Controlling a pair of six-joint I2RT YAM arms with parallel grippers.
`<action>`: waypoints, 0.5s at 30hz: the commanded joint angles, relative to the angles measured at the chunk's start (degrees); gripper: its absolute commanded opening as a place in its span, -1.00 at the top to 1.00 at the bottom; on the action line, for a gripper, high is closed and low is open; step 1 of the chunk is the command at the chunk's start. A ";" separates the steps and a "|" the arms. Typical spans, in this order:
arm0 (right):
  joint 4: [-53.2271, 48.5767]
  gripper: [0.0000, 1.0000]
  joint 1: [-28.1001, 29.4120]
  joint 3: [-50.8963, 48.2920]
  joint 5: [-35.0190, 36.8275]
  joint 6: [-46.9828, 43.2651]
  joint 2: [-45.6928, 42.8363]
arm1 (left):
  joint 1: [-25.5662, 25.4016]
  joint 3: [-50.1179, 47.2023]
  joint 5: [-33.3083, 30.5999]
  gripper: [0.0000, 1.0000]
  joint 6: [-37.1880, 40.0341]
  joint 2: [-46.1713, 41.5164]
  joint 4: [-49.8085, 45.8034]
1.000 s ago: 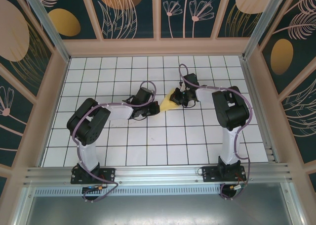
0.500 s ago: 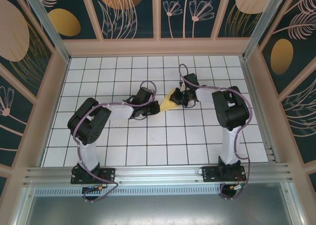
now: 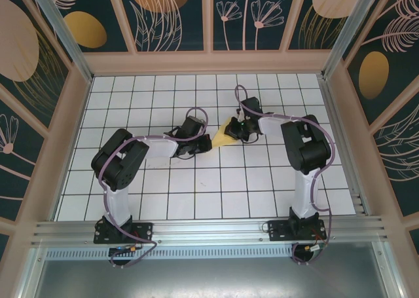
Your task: Fold a paper plane with a square sheet of paper (pick it up from the middle)
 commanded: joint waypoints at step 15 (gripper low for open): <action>-1.06 1.00 7.38 0.82 -0.31 2.02 -1.19 | 0.70 -1.35 -0.57 1.00 -1.47 2.26 -1.67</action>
